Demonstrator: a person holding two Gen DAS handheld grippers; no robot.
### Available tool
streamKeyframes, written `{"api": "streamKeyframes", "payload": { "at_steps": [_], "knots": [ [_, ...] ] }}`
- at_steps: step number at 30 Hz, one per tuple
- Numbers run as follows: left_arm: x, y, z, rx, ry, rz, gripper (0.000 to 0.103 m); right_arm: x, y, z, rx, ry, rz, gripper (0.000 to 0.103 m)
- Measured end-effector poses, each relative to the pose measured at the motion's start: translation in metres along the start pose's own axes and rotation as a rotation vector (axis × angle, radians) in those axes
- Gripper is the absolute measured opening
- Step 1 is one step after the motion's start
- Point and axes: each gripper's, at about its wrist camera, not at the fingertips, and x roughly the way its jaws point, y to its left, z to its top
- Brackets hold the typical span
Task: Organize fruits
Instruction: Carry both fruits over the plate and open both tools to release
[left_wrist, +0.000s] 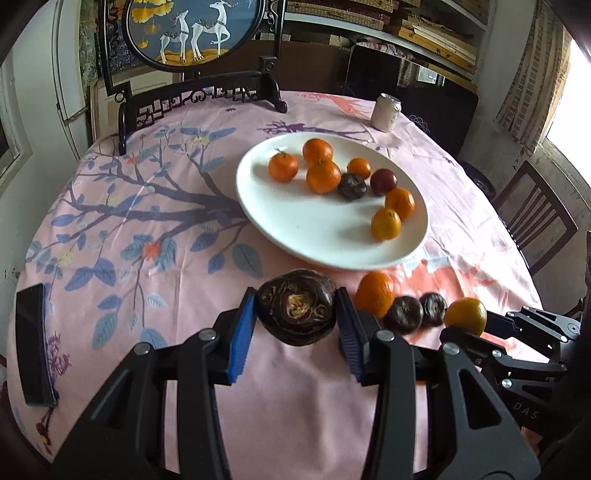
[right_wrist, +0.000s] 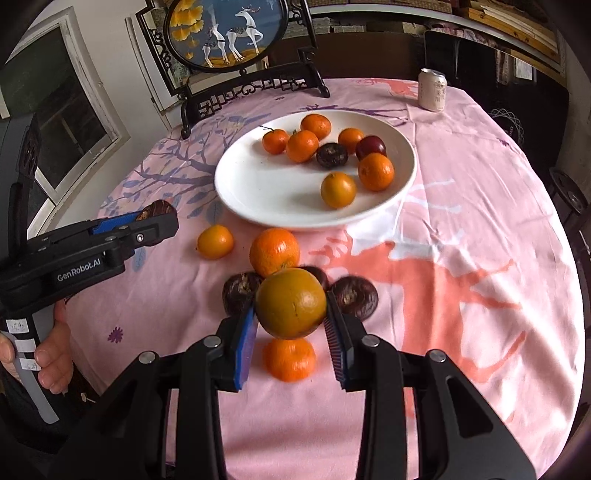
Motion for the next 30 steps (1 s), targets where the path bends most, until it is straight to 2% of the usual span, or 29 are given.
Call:
{"api": "streamKeyframes", "payload": {
  "at_steps": [6,9,11,17,26,27,28,29,30],
  "knots": [
    [0.041,0.014,0.086,-0.042,0.009,0.049,0.044,0.032,-0.008,0.093,-0.065,-0.035,-0.038,0.036],
    [0.074,0.02,0.111,-0.074,0.038,0.072,0.044,0.061,-0.014,0.131,-0.102,-0.041,-0.073,0.036],
    [0.093,0.024,0.118,-0.086,0.061,0.081,0.044,0.082,-0.019,0.147,-0.112,-0.014,-0.087,0.035],
    [0.122,0.023,0.126,-0.082,0.099,0.074,0.044,0.122,-0.031,0.167,-0.119,0.049,-0.103,0.035],
    [0.13,0.019,0.135,-0.07,0.098,0.082,0.044,0.135,-0.034,0.173,-0.116,0.054,-0.091,0.036],
    [0.131,0.019,0.136,-0.069,0.099,0.084,0.045,0.136,-0.034,0.174,-0.113,0.056,-0.095,0.039],
    [0.132,0.019,0.138,-0.07,0.098,0.084,0.046,0.136,-0.034,0.174,-0.114,0.052,-0.103,0.058],
    [0.131,0.019,0.139,-0.075,0.092,0.081,0.063,0.134,-0.034,0.175,-0.117,0.031,-0.115,0.066],
    [0.128,0.019,0.14,-0.082,0.082,0.076,0.083,0.129,-0.033,0.175,-0.121,0.006,-0.128,0.066]
  ]
}}
